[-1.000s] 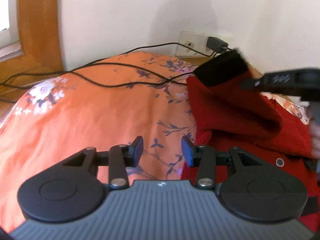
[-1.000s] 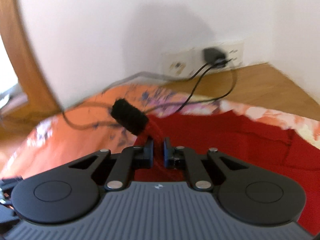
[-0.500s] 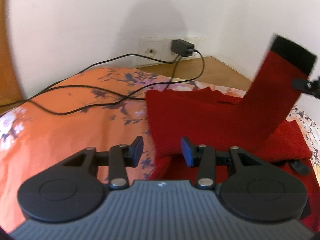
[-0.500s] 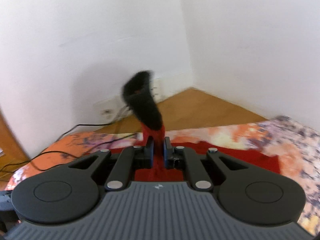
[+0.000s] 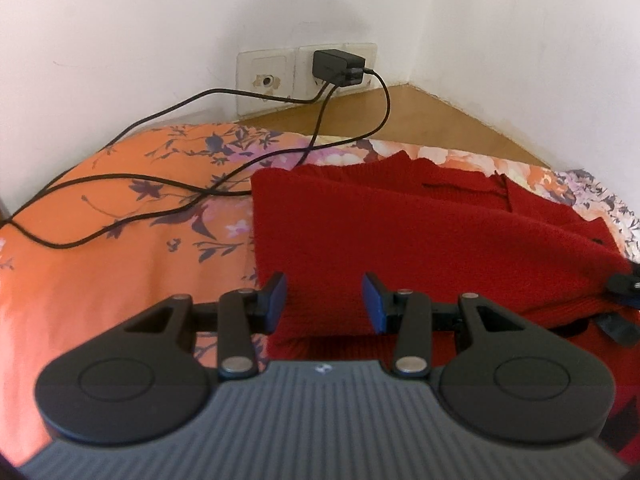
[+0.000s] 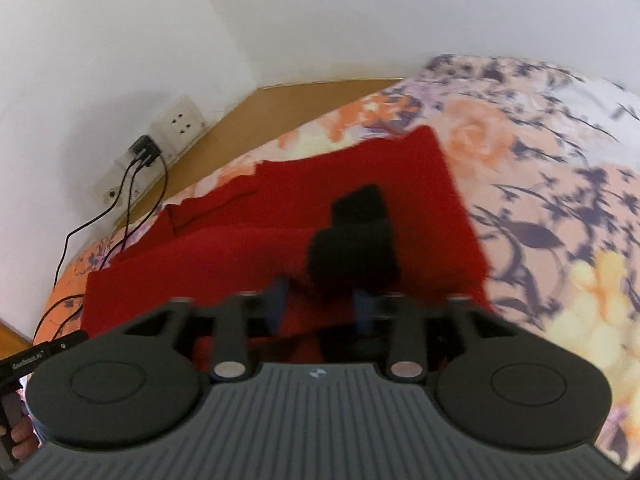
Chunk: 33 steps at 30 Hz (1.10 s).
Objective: Fold small clothes
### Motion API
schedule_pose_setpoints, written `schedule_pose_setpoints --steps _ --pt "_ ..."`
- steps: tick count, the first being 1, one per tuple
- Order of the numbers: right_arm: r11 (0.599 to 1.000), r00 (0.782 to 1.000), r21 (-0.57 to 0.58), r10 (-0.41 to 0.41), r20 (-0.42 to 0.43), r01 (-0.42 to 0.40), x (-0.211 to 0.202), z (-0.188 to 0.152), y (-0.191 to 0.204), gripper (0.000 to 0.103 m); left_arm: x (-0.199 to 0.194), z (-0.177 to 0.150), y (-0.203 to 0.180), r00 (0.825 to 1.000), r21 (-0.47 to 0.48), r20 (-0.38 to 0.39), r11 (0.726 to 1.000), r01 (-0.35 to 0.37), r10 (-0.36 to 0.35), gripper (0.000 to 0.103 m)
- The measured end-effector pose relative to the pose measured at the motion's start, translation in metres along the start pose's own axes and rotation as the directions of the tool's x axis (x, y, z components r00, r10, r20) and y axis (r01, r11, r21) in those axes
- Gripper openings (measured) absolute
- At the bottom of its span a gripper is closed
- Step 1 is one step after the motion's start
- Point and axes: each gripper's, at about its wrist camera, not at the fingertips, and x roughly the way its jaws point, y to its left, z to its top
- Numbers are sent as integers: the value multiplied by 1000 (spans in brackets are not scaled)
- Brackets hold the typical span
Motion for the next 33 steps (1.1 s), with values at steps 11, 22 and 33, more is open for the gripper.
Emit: schedule_pose_setpoints --steps 11,22,33 --pt "986 985 112 110 133 -125 -33 44 -36 68 -6 11 -7 999 29 35 999 20 -21 44" --pt "998 999 -55 37 -29 -39 45 54 -20 55 5 11 -6 1000 31 17 999 12 -12 44" --pt "936 994 -336 -86 60 102 46 24 21 18 16 5 6 999 13 -15 999 -43 43 44"
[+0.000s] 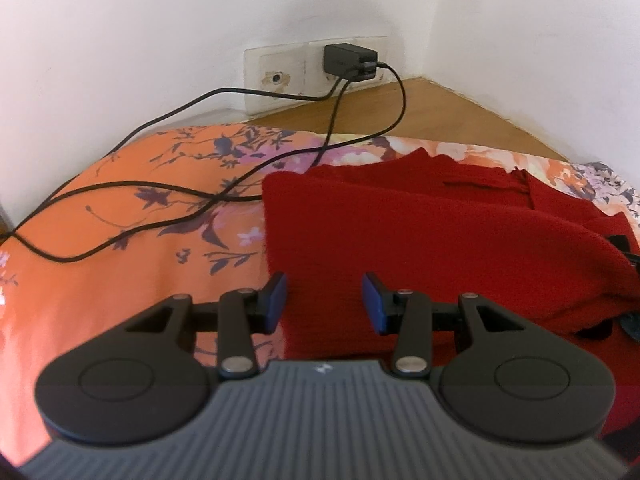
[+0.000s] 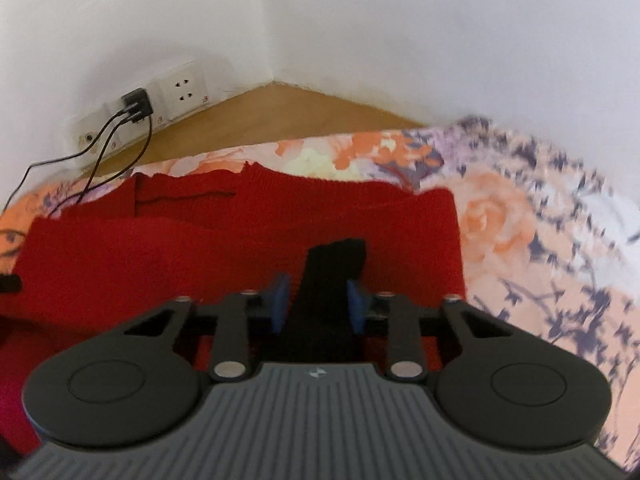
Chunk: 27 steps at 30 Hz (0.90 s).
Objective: Fold small clothes
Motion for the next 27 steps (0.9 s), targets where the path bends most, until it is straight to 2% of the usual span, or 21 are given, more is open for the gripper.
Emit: schedule_pose_setpoints --steps 1,4,6,8,13,16,20,25,27 --pt "1000 1000 -9 -10 13 10 -4 1 0 10 0 0 1 1000 -4 -1 1000 0 0 44" --pt "1000 995 1 6 100 -7 -24 7 -7 8 -5 3 2 1000 -10 12 1000 18 -17 44" --pt "997 984 -54 -35 177 46 -41 16 -4 8 -9 6 -1 999 -2 29 1000 30 -30 44" --pt "997 978 -61 -40 207 54 -50 26 -6 8 -11 9 -4 999 7 38 999 37 -37 44" --pt "997 990 -32 -60 126 64 -27 39 -19 8 2 11 -10 999 15 22 999 37 -37 44" --pt "996 995 -3 -85 62 85 -9 31 -24 8 16 7 -11 1000 16 -11 1000 24 -24 44" --pt "991 992 -29 -129 6 129 13 16 -27 9 21 1 -13 1000 43 4 999 12 -12 44" --pt "990 990 -38 -136 27 136 16 9 -26 11 21 1 -12 1000 43 6 999 14 -15 44" --pt "991 991 -30 -128 29 129 16 8 -27 16 20 1 -13 1000 43 8 999 15 -15 44"
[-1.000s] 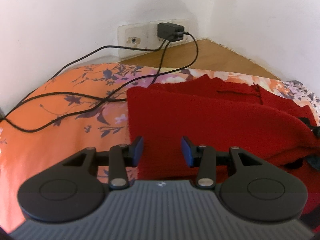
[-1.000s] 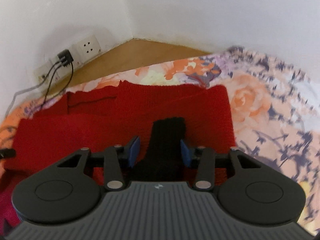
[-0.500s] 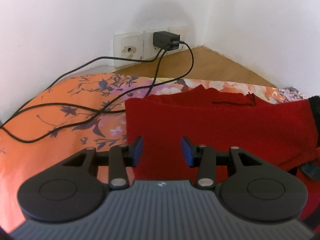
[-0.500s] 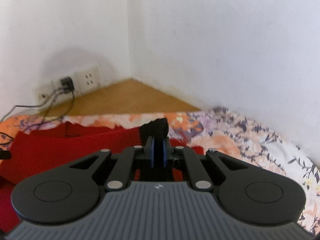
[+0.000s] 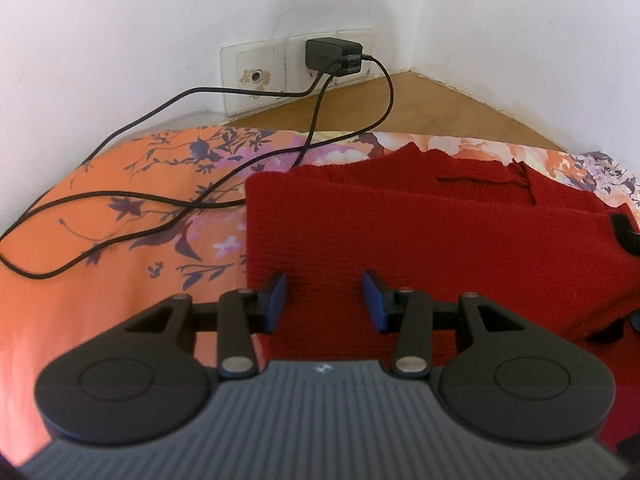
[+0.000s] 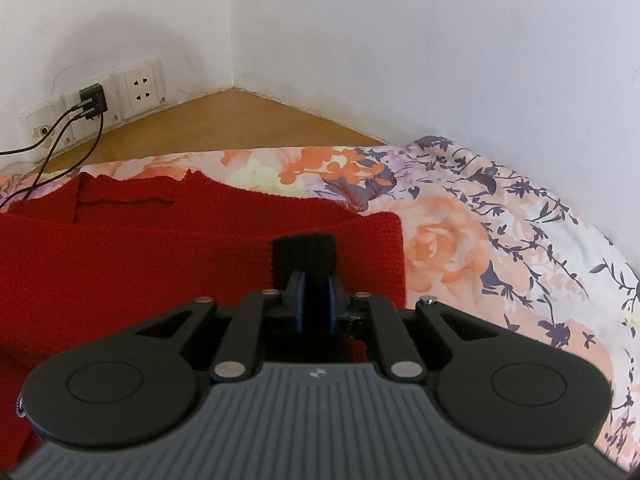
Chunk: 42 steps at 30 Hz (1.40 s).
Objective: Fold small clothes
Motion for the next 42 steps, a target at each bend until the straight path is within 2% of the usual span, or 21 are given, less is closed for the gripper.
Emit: schedule_pose_setpoints --steps 5,11,20,29,37,42 --pt "995 999 92 49 -11 -48 -17 1 -10 43 -11 0 2 1000 1 -1 1000 -5 5 44" --pt "982 997 175 71 13 -72 -60 -12 -18 57 -37 -9 15 1000 -25 -7 1000 -5 5 44" --pt "974 998 221 39 45 -48 -135 -51 -6 67 -85 -33 36 1000 -6 -3 1000 15 -15 44" --pt "965 999 260 17 36 -26 -179 -92 -3 72 -120 -62 42 1000 29 -3 999 26 -26 44" --pt "962 999 271 42 10 -43 -196 -118 -24 73 -146 -94 38 999 -23 -23 999 -27 27 44" --pt "962 995 267 81 -54 -64 -202 -133 -35 73 -161 -113 28 996 -58 -59 996 -70 66 44"
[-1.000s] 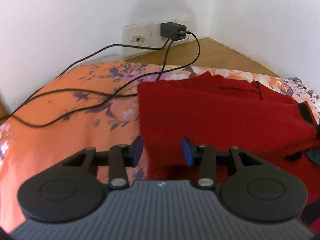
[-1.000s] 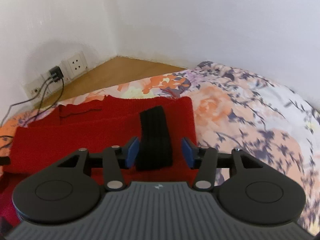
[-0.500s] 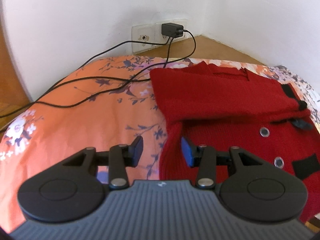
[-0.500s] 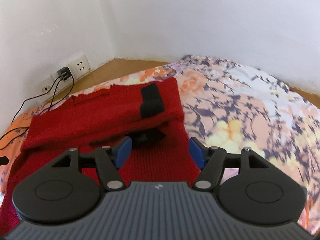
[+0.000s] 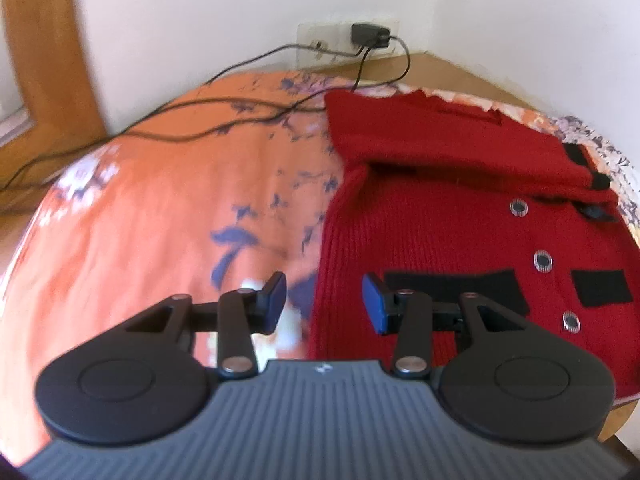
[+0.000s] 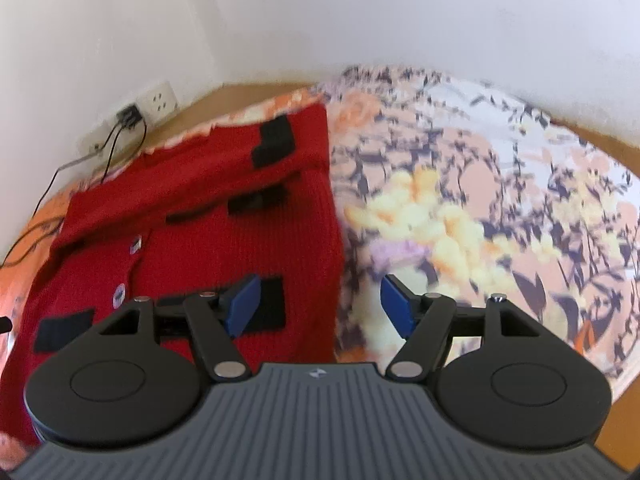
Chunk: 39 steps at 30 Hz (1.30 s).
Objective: Fold small clothes
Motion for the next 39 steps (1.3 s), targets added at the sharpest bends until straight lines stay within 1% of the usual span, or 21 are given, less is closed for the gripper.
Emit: schedule_pose_setpoints --steps 3,9,12,15,18,23,27,31,33,36,39 --pt "999 999 -39 17 -28 -18 -4 -10 -3 74 -8 -15 -6 1000 -8 -14 1000 -17 17 44" --pt "993 998 -115 -6 -63 -1 -7 -30 -7 74 -20 -44 -8 997 -41 -39 997 -64 62 44" --pt "989 997 -143 -43 -67 33 -10 -34 -13 74 -25 -53 -5 996 -63 -43 995 -81 79 44" --pt "987 996 -148 -66 -66 56 -13 -35 -23 74 -29 -57 -2 995 -74 -44 993 -93 90 44" --pt "990 996 -134 -62 -65 53 -14 -36 -31 74 -29 -59 0 995 -84 -44 992 -93 89 44" --pt "990 997 -136 -43 -60 35 -16 -37 -31 74 -25 -59 0 997 -116 -53 991 -68 63 44" --pt "990 999 -143 8 -52 -15 -21 -36 -26 74 -20 -61 -1 998 -154 -68 988 -28 18 44" --pt "987 994 -135 85 -65 -93 -23 -34 -21 74 -19 -62 -7 998 -140 -62 990 -24 15 44" --pt "987 990 -107 114 -85 -123 -20 -35 -20 73 -21 -61 -8 998 -140 -56 990 2 -10 44" --pt "988 987 -67 129 -98 -135 -14 -38 -22 73 -22 -61 -9 998 -146 -50 989 34 -42 44" --pt "988 984 -46 145 -101 -150 -14 -38 -23 72 -23 -62 -10 997 -133 -44 989 58 -64 44"
